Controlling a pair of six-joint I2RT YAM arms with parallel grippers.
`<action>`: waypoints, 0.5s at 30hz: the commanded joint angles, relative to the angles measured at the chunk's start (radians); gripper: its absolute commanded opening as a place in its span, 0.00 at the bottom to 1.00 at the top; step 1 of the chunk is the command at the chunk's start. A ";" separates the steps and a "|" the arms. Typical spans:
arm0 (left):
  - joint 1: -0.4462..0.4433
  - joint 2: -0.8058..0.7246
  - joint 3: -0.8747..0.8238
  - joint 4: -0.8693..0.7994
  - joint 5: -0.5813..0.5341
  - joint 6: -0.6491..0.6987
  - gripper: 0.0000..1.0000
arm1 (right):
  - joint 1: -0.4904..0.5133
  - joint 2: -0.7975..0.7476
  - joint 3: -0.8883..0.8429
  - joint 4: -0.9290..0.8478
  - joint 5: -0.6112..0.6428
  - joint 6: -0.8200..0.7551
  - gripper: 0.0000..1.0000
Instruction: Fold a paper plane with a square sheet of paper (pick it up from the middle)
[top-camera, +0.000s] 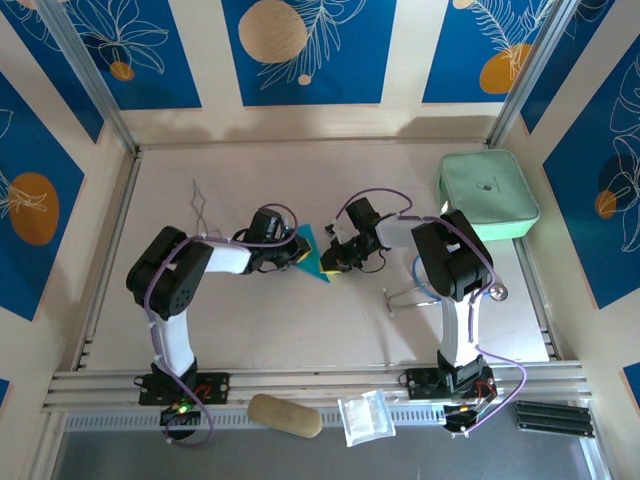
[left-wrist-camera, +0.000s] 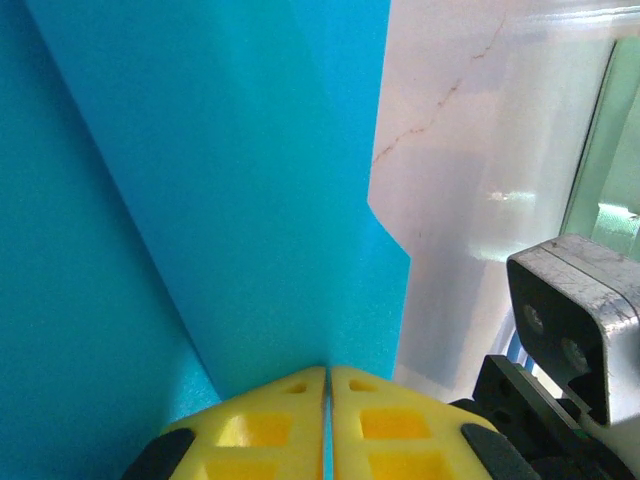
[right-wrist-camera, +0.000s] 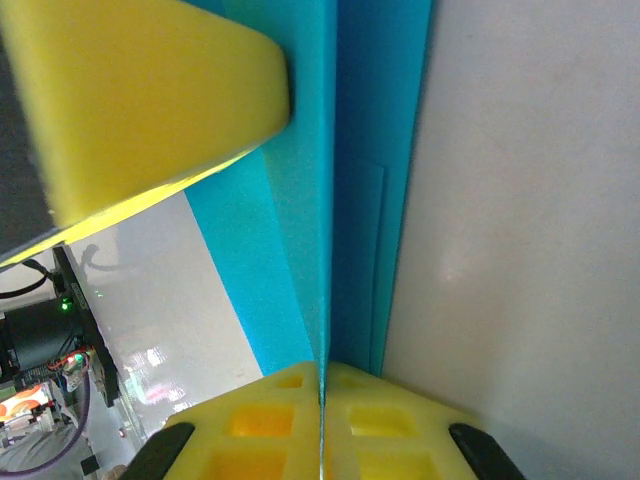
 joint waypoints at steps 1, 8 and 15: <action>0.005 0.016 0.017 -0.006 0.006 0.019 0.11 | -0.004 0.017 -0.002 -0.047 0.004 0.004 0.11; 0.006 0.011 0.015 0.002 0.017 0.021 0.12 | -0.010 -0.043 0.000 -0.062 -0.016 0.030 0.16; 0.007 0.006 0.010 0.012 0.024 0.018 0.12 | -0.010 -0.063 -0.012 -0.092 -0.010 0.025 0.17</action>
